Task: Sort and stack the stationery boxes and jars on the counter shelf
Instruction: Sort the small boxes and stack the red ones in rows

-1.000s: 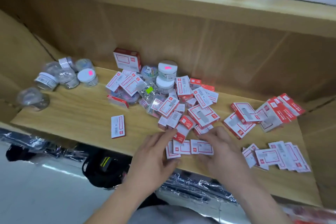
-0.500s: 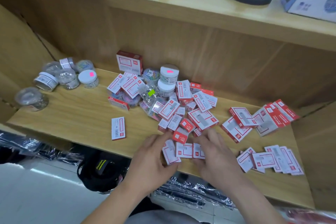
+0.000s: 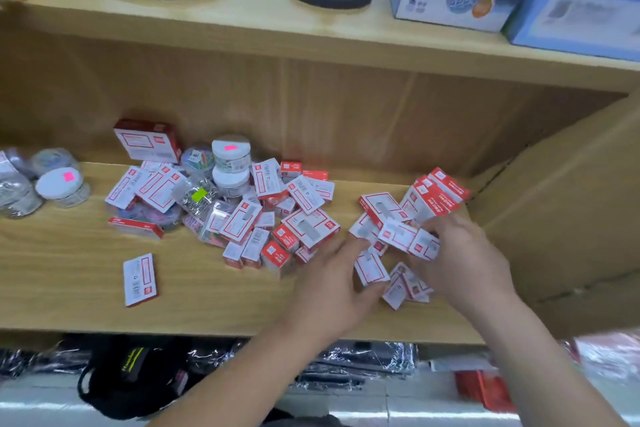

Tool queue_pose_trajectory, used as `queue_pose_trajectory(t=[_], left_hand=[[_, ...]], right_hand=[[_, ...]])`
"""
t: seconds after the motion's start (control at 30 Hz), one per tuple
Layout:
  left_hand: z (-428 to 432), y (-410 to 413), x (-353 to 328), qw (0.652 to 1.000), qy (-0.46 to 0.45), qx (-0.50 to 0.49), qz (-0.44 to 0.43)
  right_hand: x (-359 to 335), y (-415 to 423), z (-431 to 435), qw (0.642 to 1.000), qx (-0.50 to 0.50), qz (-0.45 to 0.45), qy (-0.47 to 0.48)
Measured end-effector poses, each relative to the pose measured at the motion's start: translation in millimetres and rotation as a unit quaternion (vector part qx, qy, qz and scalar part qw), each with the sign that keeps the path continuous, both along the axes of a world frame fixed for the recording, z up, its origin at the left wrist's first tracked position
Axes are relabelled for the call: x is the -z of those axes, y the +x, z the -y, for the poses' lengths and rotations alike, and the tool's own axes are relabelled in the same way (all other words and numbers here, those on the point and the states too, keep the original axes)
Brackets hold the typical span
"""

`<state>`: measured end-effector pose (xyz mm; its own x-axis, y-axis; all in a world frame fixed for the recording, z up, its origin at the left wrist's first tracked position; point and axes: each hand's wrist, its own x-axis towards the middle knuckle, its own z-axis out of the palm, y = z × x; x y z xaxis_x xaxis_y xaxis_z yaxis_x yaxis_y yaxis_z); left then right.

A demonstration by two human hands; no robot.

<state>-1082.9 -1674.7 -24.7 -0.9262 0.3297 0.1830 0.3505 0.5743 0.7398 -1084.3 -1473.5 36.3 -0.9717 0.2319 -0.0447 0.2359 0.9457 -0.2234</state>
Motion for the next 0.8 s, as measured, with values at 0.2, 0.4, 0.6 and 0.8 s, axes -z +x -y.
queue_pose_trajectory(t=[0.2, 0.4, 0.6, 0.8], left_hand=[[-49, -20, 7, 1.000, -0.003, 0.008, 0.009], [10, 7, 13, 0.996, 0.083, 0.013, -0.037], [93, 33, 23, 0.984, 0.111, -0.136, -0.035], [110, 18, 17, 0.981, 0.058, -0.178, -0.058]], right_hand=[[9, -17, -26, 1.000, 0.006, -0.003, 0.005], [13, -7, -25, 0.999, 0.009, -0.034, 0.018], [16, -13, 37, 0.984, -0.073, -0.107, -0.119], [45, -28, 102, 0.958, -0.213, -0.081, -0.174]])
